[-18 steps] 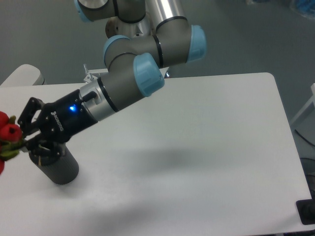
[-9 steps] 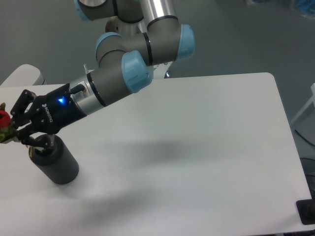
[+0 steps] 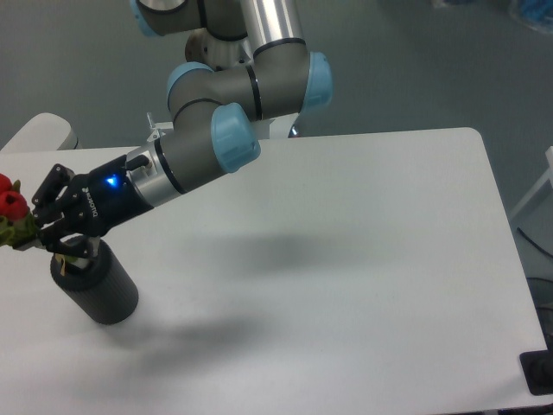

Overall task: Insert the flowers into the vase
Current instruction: 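Lower the tulip stems down into the black vase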

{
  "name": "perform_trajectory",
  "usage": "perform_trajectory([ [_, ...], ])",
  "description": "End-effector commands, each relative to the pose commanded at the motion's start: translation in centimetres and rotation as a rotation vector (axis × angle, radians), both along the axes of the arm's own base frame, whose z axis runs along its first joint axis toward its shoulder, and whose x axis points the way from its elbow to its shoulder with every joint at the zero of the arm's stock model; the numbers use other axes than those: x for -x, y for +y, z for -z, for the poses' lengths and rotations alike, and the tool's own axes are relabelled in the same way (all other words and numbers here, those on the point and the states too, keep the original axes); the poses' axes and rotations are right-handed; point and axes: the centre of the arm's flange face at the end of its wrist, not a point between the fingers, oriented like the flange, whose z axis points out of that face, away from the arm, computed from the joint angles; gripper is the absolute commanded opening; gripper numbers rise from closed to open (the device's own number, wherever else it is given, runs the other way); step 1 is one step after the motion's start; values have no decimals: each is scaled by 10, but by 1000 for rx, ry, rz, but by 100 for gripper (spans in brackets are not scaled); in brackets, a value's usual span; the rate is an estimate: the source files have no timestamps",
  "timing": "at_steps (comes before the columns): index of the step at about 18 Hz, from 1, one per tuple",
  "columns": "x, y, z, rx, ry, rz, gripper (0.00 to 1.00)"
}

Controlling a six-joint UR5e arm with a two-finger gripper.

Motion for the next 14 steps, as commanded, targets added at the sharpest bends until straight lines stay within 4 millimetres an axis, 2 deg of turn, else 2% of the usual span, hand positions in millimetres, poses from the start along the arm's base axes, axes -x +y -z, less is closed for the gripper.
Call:
perform_trajectory([
  [6, -10, -13, 38, -44, 50, 43, 15],
  [11, -10, -13, 54, -57, 65, 54, 20],
  [14, -9, -10, 63, -53, 62, 57, 28],
])
